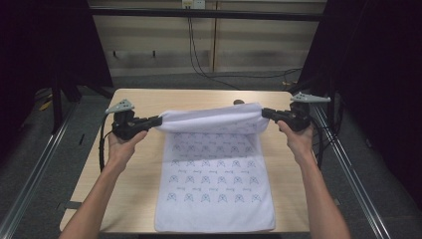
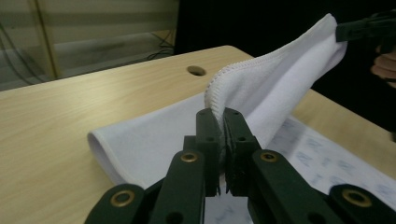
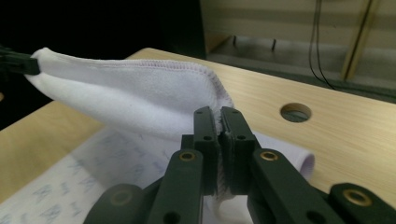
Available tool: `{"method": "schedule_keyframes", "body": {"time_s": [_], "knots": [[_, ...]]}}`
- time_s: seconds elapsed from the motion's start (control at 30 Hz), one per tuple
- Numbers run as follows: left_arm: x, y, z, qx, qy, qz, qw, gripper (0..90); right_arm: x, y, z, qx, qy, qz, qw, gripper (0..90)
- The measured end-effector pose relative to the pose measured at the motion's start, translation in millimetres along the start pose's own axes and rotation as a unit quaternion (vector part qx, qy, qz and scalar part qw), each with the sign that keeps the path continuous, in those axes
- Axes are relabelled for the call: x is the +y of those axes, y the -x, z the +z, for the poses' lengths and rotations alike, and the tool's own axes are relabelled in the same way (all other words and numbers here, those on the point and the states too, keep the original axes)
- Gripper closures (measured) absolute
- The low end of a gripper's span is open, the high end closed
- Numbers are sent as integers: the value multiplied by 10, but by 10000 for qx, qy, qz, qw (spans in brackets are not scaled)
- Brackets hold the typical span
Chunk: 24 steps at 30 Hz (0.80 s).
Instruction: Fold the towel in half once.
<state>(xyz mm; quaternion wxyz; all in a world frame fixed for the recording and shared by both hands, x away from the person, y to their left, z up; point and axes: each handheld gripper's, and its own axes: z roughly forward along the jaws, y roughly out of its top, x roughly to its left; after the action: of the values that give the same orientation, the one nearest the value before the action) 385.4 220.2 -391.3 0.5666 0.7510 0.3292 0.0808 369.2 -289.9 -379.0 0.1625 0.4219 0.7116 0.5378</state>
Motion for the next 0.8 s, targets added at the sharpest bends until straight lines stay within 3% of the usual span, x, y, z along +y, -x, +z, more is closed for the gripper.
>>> {"method": "schedule_keyframes", "body": {"time_s": [0.1,0.27,0.4,0.43,0.53,0.57,0.67,0.7,0.73,0.77,0.8], "knots": [[12,129,-148,-151,47,144,9998,866,-58,-103,-150,154,22,-70,9999,859],[139,321,-320,-224,241,344,9989,866,-4,-246,-342,181,15,-228,9996,859],[308,518,-474,-207,572,585,9964,867,193,-390,-620,296,276,-413,9983,859],[309,550,-489,-239,549,586,9965,867,210,-423,-656,265,249,-463,9983,859],[161,607,-498,-272,371,604,9971,867,123,-480,-715,249,67,-542,9982,859],[69,612,-493,-341,314,524,9975,867,52,-490,-721,262,-19,-550,9981,858],[-236,593,-451,-409,57,360,9985,867,-220,-510,-719,376,-257,-497,9977,857],[-236,593,-451,-409,57,360,9985,866,-315,-517,-712,424,-347,-466,9974,857],[-432,574,-424,-472,-93,256,9985,866,-409,-526,-702,453,-448,-444,9970,856],[-523,564,-404,-483,-193,202,9984,866,-500,-534,-691,477,-540,-443,9964,854],[-523,564,-404,-483,-193,202,9984,865,-586,-538,-682,494,-637,-405,9959,853]]}}
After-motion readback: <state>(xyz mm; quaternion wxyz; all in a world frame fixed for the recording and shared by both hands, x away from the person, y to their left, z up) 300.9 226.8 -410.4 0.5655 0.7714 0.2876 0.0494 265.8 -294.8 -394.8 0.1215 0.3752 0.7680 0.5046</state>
